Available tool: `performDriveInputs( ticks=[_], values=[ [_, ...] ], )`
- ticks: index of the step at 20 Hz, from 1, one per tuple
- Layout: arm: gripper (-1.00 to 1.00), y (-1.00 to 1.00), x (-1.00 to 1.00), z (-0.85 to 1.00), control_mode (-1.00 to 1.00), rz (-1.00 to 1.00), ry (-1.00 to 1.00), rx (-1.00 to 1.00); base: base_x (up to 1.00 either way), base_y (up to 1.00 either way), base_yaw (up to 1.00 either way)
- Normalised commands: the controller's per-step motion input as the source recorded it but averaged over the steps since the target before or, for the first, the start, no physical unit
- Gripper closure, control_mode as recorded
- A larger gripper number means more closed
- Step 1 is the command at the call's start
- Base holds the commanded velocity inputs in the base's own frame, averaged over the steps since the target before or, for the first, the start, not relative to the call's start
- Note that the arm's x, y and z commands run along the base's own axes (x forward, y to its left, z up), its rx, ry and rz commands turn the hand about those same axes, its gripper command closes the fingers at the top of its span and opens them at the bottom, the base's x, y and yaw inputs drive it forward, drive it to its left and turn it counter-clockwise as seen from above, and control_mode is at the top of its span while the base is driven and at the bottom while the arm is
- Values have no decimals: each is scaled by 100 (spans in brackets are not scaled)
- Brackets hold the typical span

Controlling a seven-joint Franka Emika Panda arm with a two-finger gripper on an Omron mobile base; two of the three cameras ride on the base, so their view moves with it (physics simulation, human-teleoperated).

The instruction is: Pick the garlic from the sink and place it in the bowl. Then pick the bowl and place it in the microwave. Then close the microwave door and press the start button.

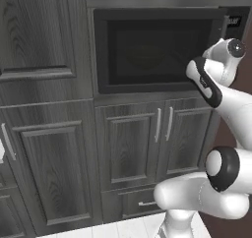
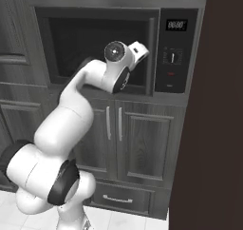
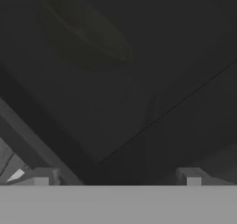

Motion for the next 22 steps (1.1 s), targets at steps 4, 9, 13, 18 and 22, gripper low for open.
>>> performDriveInputs(
  ticks=[4, 9, 13, 18, 22],
  values=[
    [-100, -27, 52, 0, -100, 5, 0, 0, 0, 0, 0],
    [-100, -28, 40, 0, -100, 5, 0, 0, 0, 0, 0],
    [-100, -34, 20, 0, -100, 5, 0, 0, 0, 0, 0],
    [-100, -45, -59, 8, -100, 3, -7, 5, 0, 0, 0],
    [-100, -39, -100, 12, -100, 23, -13, 4, 0, 0, 0]
  ],
)
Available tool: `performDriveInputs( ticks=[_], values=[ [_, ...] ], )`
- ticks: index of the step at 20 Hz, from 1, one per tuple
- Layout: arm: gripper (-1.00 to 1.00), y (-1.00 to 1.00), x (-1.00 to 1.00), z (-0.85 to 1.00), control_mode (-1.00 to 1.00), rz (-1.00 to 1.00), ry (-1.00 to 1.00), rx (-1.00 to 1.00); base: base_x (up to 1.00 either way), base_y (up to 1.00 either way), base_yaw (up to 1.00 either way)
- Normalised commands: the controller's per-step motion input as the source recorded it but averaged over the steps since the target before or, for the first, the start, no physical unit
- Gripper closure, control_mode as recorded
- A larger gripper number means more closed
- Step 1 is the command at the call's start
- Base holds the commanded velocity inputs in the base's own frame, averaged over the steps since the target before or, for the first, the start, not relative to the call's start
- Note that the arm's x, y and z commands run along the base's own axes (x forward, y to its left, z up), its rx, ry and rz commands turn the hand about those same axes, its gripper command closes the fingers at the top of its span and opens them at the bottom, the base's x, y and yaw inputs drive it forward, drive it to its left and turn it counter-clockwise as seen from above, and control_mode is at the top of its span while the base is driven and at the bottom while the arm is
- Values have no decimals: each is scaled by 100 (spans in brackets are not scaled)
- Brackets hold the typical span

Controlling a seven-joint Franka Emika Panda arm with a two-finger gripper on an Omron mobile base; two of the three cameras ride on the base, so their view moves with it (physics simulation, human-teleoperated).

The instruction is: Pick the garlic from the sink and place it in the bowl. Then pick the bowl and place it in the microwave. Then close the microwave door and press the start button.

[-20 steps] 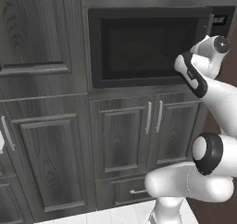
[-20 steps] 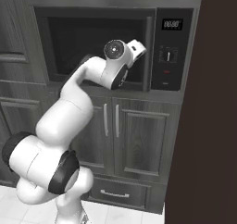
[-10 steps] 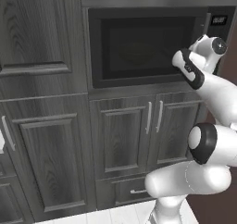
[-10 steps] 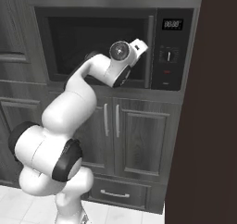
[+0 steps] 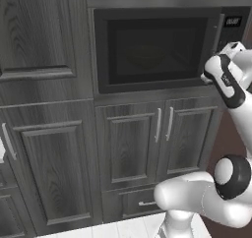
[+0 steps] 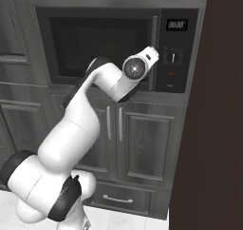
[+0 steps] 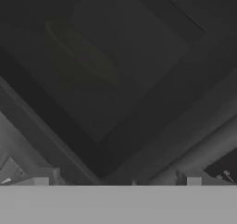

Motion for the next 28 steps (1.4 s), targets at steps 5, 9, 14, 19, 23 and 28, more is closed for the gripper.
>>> performDriveInputs(
  ticks=[5, 9, 14, 19, 23, 28],
  values=[
    [-100, -33, -100, -28, -100, 34, -14, -1, 0, 0, 0],
    [-100, -16, -58, -47, -100, 20, -31, -18, 0, 0, 0],
    [-100, -30, -2, -31, -100, 12, -49, -29, 0, 0, 0],
    [-100, -23, 22, -36, -100, 7, -29, -24, 0, 0, 0],
    [100, -35, 17, 4, -100, 2, -14, -5, 0, 0, 0],
    [100, -27, 41, 8, -100, 0, -1, 0, 0, 0, 0]
  ],
)
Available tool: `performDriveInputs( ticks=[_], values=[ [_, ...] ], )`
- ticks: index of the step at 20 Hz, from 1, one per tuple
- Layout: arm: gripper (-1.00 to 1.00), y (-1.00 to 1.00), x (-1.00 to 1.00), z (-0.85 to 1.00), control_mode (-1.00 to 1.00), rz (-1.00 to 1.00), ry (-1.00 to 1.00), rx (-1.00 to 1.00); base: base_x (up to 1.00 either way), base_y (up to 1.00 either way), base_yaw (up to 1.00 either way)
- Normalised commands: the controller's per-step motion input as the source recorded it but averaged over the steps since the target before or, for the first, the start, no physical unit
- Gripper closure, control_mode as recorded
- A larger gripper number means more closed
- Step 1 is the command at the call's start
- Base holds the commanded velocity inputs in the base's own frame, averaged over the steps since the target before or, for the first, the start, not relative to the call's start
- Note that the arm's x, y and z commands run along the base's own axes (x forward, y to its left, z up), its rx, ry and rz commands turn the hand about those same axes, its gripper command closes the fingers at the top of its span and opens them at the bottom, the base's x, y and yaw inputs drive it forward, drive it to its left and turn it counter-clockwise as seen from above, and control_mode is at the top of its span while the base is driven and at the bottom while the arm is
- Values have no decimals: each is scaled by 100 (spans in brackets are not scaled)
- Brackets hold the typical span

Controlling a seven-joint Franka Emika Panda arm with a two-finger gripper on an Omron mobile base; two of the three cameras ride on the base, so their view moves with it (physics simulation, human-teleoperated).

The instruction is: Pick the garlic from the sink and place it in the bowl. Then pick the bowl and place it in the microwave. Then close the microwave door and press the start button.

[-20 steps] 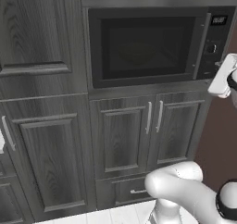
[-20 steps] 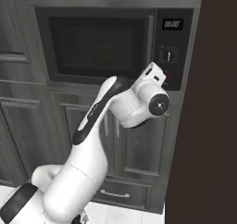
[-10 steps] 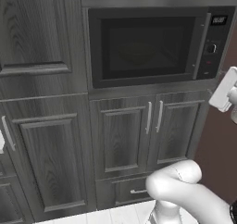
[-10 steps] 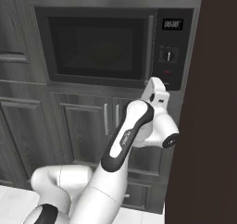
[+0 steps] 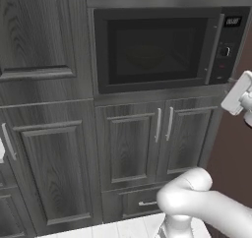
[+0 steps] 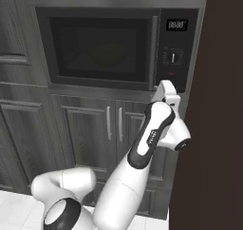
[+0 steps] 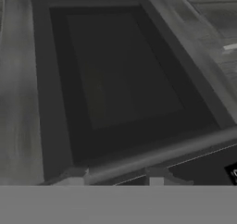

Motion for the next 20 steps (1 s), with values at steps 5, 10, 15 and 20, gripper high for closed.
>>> performDriveInputs(
  ticks=[5, 10, 15, 20],
  values=[
    [100, -23, 51, -1, -100, 0, 0, 0, 0, 0, 0],
    [100, -37, 32, -5, -100, 0, 0, 0, 0, 0, 0],
    [100, -21, 25, -13, -100, -2, 0, 0, 0, 0, 0],
    [100, -1, 24, -6, -100, -11, 0, -3, 0, 0, 0]
  ],
)
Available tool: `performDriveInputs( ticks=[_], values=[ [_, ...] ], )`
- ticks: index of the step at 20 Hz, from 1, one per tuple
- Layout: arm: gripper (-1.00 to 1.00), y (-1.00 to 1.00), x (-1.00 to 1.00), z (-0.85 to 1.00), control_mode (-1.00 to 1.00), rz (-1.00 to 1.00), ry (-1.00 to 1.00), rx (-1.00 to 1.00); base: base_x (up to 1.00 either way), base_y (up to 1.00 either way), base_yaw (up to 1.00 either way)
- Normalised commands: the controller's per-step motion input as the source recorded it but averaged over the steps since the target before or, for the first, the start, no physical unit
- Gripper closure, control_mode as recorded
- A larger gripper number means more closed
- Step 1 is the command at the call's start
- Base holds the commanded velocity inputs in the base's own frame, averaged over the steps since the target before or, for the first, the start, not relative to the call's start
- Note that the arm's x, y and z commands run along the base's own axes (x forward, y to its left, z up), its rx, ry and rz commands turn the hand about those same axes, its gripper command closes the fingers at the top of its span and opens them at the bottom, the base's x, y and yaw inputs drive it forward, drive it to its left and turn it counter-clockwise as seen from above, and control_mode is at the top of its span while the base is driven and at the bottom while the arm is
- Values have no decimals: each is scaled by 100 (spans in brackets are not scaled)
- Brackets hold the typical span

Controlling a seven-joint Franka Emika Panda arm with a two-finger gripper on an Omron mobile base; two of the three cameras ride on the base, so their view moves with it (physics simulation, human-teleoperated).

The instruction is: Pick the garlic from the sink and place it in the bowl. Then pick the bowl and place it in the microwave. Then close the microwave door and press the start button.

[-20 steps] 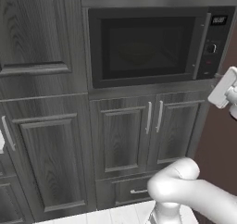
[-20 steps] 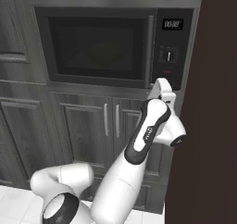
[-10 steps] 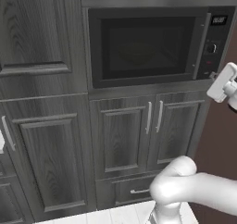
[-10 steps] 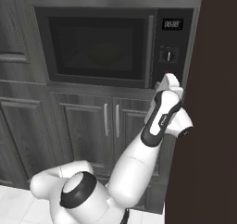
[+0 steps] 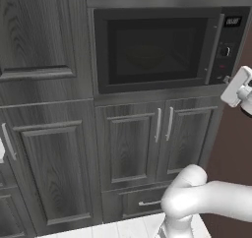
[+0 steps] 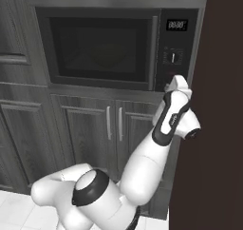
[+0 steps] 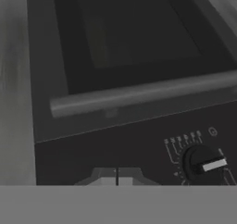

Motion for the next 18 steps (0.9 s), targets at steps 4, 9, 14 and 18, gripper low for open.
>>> performDriveInputs(
  ticks=[4, 9, 14, 18],
  values=[
    [100, 0, 32, -9, -100, -14, 0, -5, 0, 0, 0],
    [100, -3, 32, -18, -100, -10, 0, -1, 0, 0, 0],
    [100, -24, 28, -7, -100, -7, 0, 0, 0, 0, 0],
    [100, -24, 29, -18, -100, -5, 0, 0, 0, 0, 0]
  ],
)
